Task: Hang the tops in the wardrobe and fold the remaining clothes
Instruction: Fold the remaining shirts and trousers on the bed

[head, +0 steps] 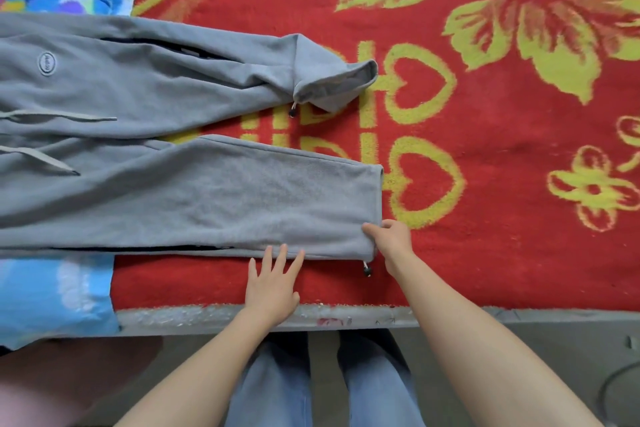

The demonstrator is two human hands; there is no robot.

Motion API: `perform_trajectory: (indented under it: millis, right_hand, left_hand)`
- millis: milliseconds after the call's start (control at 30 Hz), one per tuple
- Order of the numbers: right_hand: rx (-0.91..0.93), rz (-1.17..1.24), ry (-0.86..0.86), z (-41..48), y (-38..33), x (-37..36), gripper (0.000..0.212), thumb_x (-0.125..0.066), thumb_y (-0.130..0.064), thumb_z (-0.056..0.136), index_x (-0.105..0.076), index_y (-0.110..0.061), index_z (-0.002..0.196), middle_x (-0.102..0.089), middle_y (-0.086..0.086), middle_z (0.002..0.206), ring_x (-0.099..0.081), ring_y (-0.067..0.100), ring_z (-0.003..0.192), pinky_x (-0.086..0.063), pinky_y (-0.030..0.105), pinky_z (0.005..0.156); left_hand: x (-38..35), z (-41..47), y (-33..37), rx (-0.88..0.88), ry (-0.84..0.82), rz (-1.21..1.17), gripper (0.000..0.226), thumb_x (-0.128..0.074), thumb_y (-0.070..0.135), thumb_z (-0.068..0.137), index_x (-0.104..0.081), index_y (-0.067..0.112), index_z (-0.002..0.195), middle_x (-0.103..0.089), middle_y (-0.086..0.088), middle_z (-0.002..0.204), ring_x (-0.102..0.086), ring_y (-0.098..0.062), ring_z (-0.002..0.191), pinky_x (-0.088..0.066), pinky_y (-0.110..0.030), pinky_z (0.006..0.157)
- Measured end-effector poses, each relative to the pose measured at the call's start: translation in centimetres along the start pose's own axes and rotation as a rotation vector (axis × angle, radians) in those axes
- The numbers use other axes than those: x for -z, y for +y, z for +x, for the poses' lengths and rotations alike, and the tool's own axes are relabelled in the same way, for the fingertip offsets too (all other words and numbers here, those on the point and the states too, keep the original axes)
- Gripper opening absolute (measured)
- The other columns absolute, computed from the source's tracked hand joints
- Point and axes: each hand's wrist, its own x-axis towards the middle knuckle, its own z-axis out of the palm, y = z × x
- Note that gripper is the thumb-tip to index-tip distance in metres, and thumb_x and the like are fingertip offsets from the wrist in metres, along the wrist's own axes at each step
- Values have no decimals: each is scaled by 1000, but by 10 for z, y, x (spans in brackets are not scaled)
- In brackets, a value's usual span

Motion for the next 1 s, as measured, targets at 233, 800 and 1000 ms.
perform_trajectory:
  millis: [233,800,1000]
  right_hand:
    - [23,-203,9,17,-11,80,22,-61,-6,87,-55,-12,66,-53,8,64,-50,20,55,-47,29,42]
    - [551,-1028,118,46,-123,21,44,-55,-27,90,-47,-10,131,-39,10,138,-33,29,127,-34,40,99]
    - [713,-1232,106,66,-163,-28,43,-54,-25,90,-44,-13,131,-39,6,140,-31,26,131,-36,40,97]
  left_hand:
    - [28,2,52,-108,56,25,71,-41,33,95,4,30,150,0,-5,159,-3,-30,144,-5,-52,114]
    - [100,64,-1,73,345,-212,58,-69,25,76,-53,11,131,-45,-19,139,-47,-34,125,-44,-48,92]
    - [120,97,-88,172,377,-140,70,-74,22,73,-47,11,137,-34,-24,146,-38,-40,131,-41,-50,95]
